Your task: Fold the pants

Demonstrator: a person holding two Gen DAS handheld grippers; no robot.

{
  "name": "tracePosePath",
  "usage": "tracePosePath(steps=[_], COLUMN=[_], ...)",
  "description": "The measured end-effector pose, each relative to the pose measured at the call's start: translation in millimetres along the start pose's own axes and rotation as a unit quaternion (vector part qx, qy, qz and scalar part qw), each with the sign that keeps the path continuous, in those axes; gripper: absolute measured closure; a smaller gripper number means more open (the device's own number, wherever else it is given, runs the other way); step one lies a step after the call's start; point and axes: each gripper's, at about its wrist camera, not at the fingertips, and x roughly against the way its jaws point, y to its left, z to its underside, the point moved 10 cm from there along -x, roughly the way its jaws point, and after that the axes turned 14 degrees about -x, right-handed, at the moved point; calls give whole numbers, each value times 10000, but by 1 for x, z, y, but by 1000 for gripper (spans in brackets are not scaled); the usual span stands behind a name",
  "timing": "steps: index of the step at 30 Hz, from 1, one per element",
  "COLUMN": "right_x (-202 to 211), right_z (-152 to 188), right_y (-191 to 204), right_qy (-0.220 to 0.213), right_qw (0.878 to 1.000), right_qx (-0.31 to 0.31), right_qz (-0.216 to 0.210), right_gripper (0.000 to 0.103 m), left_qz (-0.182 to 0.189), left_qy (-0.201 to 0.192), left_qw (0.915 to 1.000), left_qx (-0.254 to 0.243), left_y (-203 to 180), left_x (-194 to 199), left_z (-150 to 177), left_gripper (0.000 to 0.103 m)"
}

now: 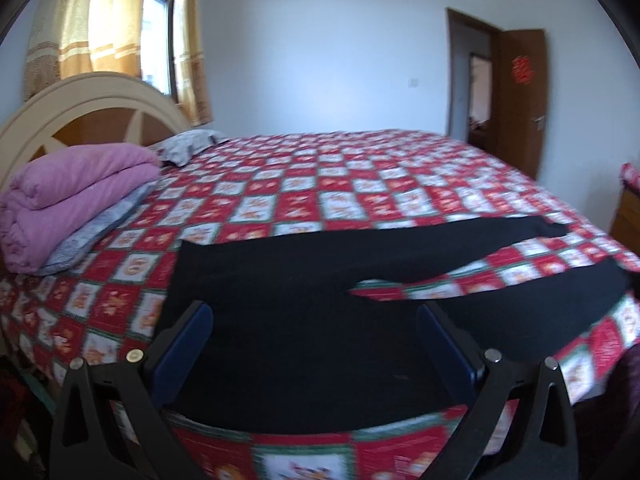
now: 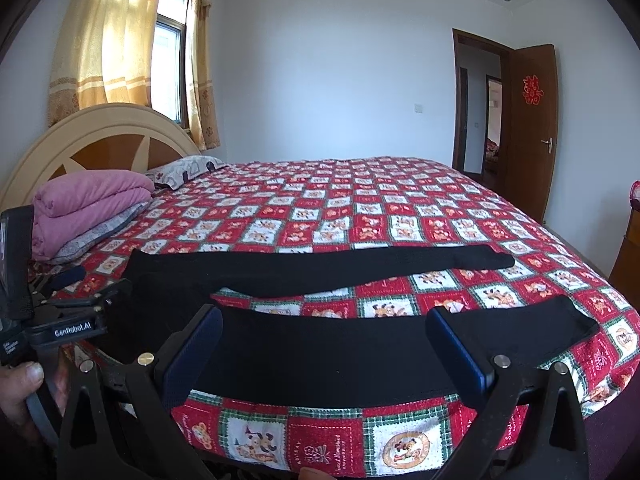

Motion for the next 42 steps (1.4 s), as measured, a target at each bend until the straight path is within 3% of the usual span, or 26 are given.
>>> tracePosePath(steps=[6,10,13,15,18,20,22,27,28,30,36,40,42], right_x=[-37,-56,-69,-77,-89,-94,-99,-110,-113,-119,-148,-184,-201], right_z=[17,26,32,37,43,42,39,11,2,-18,-84,-128,-142], right_y=[-35,-58,-77,-90,-108,-120,-133,-177,-190,-210,-274,-323,-339], right_qy=[304,366,448,530,702,789,841,901,903,880,737,814,854], right_qw=[9985,9968,9950,9932,9901,9884,9872,9834,9829,9827,9796,9727,9703], right_qx=[-177,-293,-423,-492,-619,-706,-776,-1145,-1140,-1040,-944,-1283,-1382], right_qz=[408,649,790,910,1043,1090,1115,1081,1131,1254,1612,1755,1795], right_gripper=[1,1,1,1,1,1,1,4,8,33,37,39,45], left_qz=[-570,-340,-255,-182,284,398,667,1245,1349,1551,1284,1137,1108], left_qy=[531,678,893,1122,1488,1670,1792,1563,1549,1454,1554,1665,1535], left_qw=[9953,9915,9931,9914,9852,9812,9759,9713,9684,9629,9721,9745,9780], left_qx=[582,1061,720,645,799,881,1048,1293,1417,1663,1200,981,874], left_y=[102,149,159,165,168,169,167,162,164,168,165,166,164], left_x=[-62,-104,-140,-164,-202,-221,-237,-240,-241,-243,-251,-258,-263], left_z=[19,19,14,15,24,30,36,37,38,37,29,27,27], left_gripper=[0,0,1,9,29,48,58,79,80,85,89,90,90])
